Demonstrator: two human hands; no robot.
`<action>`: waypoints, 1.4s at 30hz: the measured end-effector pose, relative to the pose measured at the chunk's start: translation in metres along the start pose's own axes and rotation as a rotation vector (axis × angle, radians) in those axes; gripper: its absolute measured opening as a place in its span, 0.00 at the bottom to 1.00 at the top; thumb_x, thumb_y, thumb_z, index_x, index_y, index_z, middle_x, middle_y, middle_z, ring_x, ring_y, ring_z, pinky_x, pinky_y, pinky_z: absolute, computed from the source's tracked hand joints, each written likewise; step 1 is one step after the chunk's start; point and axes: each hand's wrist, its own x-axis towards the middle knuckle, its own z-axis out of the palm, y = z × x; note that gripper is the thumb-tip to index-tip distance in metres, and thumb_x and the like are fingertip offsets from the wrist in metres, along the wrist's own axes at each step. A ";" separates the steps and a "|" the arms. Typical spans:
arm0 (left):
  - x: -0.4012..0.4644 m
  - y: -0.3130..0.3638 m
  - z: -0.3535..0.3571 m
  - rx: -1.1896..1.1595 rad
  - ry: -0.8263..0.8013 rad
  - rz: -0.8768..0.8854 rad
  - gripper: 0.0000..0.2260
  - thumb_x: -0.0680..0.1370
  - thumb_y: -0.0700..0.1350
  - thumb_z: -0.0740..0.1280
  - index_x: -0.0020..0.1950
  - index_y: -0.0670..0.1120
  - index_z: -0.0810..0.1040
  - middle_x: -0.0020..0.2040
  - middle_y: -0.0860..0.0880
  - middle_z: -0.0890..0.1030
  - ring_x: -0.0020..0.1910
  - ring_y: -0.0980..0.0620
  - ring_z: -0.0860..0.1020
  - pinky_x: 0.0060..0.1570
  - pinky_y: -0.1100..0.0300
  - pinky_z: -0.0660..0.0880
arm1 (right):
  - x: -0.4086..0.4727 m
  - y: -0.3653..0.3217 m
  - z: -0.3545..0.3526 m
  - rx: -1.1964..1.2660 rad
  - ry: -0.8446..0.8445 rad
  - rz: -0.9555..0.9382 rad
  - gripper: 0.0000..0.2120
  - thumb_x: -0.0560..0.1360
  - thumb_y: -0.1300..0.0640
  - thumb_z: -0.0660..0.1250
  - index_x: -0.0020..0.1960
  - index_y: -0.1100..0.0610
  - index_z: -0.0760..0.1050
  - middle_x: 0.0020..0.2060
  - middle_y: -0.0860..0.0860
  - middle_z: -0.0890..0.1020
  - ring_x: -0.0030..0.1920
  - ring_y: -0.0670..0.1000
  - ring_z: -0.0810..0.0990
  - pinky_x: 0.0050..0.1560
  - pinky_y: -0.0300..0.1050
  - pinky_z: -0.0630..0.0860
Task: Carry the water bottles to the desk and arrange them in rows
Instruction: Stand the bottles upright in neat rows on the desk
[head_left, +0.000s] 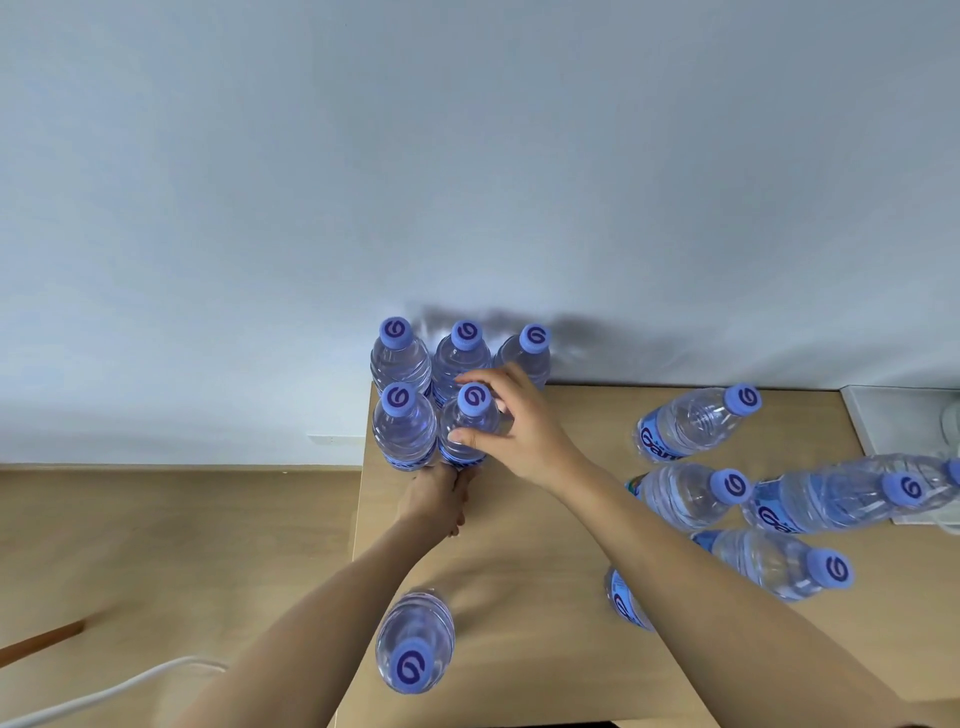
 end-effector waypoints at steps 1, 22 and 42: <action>0.001 0.000 0.001 -0.005 0.005 -0.005 0.19 0.81 0.53 0.59 0.35 0.43 0.70 0.21 0.47 0.76 0.18 0.46 0.75 0.23 0.54 0.75 | 0.000 0.000 -0.001 -0.006 0.007 -0.011 0.23 0.68 0.56 0.79 0.60 0.52 0.76 0.51 0.41 0.72 0.54 0.38 0.74 0.53 0.28 0.67; -0.068 0.011 -0.057 -0.149 -0.002 0.127 0.09 0.80 0.43 0.65 0.41 0.42 0.76 0.37 0.48 0.81 0.33 0.54 0.78 0.39 0.59 0.74 | -0.037 -0.030 0.025 -0.064 0.309 0.057 0.35 0.70 0.60 0.78 0.71 0.60 0.65 0.63 0.47 0.67 0.65 0.47 0.68 0.62 0.26 0.63; -0.192 -0.065 -0.058 -0.264 0.113 0.203 0.07 0.79 0.38 0.62 0.49 0.44 0.81 0.44 0.49 0.83 0.44 0.52 0.79 0.46 0.57 0.76 | -0.178 -0.068 0.113 0.240 -0.025 0.313 0.30 0.55 0.39 0.81 0.54 0.40 0.74 0.49 0.37 0.79 0.53 0.40 0.79 0.55 0.35 0.76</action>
